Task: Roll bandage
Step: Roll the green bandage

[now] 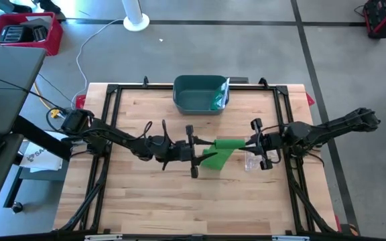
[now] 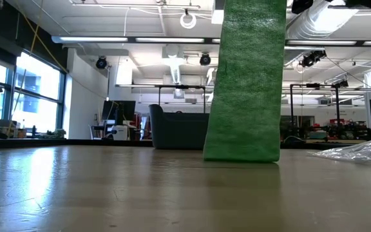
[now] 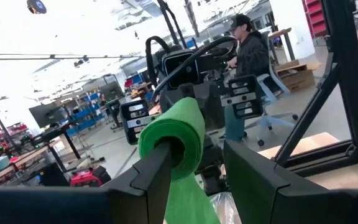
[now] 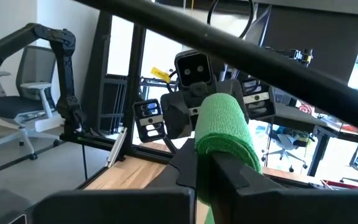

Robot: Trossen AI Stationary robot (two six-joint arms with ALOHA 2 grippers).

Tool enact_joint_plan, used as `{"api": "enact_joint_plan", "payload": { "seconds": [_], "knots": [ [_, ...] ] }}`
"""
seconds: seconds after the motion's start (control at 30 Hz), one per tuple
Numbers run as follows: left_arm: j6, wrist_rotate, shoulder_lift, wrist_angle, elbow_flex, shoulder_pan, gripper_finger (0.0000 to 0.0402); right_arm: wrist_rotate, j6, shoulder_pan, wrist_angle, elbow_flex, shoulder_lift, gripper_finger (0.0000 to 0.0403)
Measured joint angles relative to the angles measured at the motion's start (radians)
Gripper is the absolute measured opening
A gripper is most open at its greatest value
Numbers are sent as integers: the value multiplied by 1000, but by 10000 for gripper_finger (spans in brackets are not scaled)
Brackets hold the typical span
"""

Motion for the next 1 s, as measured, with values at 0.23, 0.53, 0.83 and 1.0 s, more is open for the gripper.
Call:
{"api": "enact_joint_plan", "payload": {
  "seconds": [0.23,0.53,0.83,1.0],
  "knots": [
    [-42,3,-3,-1,0,12,140,11,2,0,-9,0,0,7],
    [-232,106,-3,-56,0,73,118,41,1,0,-12,0,17,7],
    [-283,131,-4,-62,0,85,71,79,-33,0,21,0,68,7],
    [-244,117,-21,-83,0,70,12,156,-61,1,18,0,80,31]
  ]
}}
